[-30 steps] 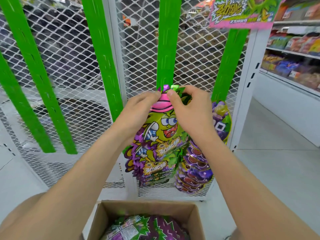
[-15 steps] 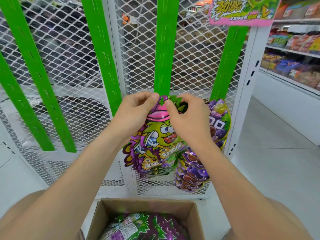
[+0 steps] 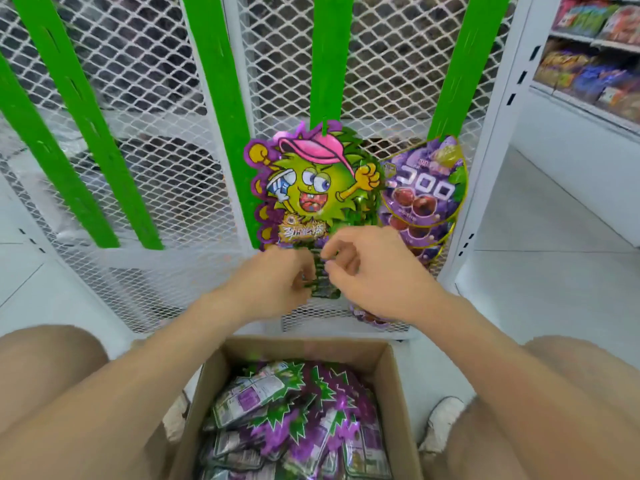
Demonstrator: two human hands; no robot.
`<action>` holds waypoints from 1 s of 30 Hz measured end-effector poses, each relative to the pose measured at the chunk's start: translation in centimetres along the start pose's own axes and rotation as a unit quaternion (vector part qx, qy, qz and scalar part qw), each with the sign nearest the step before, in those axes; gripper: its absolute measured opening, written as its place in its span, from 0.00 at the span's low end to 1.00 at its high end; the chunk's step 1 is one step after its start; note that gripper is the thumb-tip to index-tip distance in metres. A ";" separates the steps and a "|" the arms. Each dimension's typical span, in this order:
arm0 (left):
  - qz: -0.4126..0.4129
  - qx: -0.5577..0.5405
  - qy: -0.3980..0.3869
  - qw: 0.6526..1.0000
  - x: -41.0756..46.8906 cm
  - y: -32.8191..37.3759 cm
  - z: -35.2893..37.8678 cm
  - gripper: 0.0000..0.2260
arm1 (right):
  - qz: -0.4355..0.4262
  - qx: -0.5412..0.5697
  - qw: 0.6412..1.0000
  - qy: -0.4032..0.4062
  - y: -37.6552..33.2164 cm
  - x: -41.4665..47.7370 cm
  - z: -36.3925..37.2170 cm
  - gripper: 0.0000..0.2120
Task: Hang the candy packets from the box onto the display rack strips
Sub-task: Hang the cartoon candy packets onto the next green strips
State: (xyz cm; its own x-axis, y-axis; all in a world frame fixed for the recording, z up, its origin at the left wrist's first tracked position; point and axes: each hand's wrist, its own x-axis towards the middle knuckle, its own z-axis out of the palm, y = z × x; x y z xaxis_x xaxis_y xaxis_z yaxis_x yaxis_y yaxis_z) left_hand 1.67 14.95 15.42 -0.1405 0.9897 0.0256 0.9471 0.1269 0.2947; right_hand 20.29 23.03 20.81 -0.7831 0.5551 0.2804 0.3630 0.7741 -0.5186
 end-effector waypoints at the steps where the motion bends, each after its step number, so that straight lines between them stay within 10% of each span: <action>1: -0.002 0.025 -0.107 0.994 -0.5 -0.5 1.9 0.10 | -0.013 -0.041 0.998 -0.054 0.1 -0.7 1.1 0.04; 5: -0.027 0.084 -0.334 0.939 -2.9 -1.9 10.4 0.16 | -0.035 -0.178 0.967 -0.178 1.2 -3.1 4.7 0.07; 13: -0.094 0.102 -0.286 0.948 -7.1 -3.4 20.1 0.18 | -0.049 -0.255 0.874 -0.410 4.1 -4.9 8.4 0.09; 18: -0.078 0.011 -0.212 0.974 -5.0 -3.7 16.3 0.11 | -0.019 -0.265 0.887 -0.378 4.3 -3.6 8.1 0.03; 22: -0.064 -0.199 -0.110 0.972 -3.0 -3.8 10.8 0.11 | 0.028 -0.219 0.921 -0.320 5.1 -2.5 6.6 0.17; 24: -0.092 -0.340 -0.059 0.934 -2.6 -2.8 7.6 0.09 | 0.055 -0.174 0.942 -0.280 5.5 -1.9 5.3 0.26; 30: -0.184 -0.558 0.074 0.805 -3.1 -0.2 2.6 0.08 | 0.151 0.084 0.977 -0.126 5.3 -0.5 1.3 0.10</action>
State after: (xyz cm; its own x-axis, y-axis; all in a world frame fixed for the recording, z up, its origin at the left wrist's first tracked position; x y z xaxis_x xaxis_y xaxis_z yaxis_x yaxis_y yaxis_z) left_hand 2.64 12.06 12.82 -0.4641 0.8691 -0.1710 -0.0055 0.1903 0.9817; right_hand 21.95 26.46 16.90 -0.7600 0.6416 -0.1040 0.5261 0.5133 -0.6781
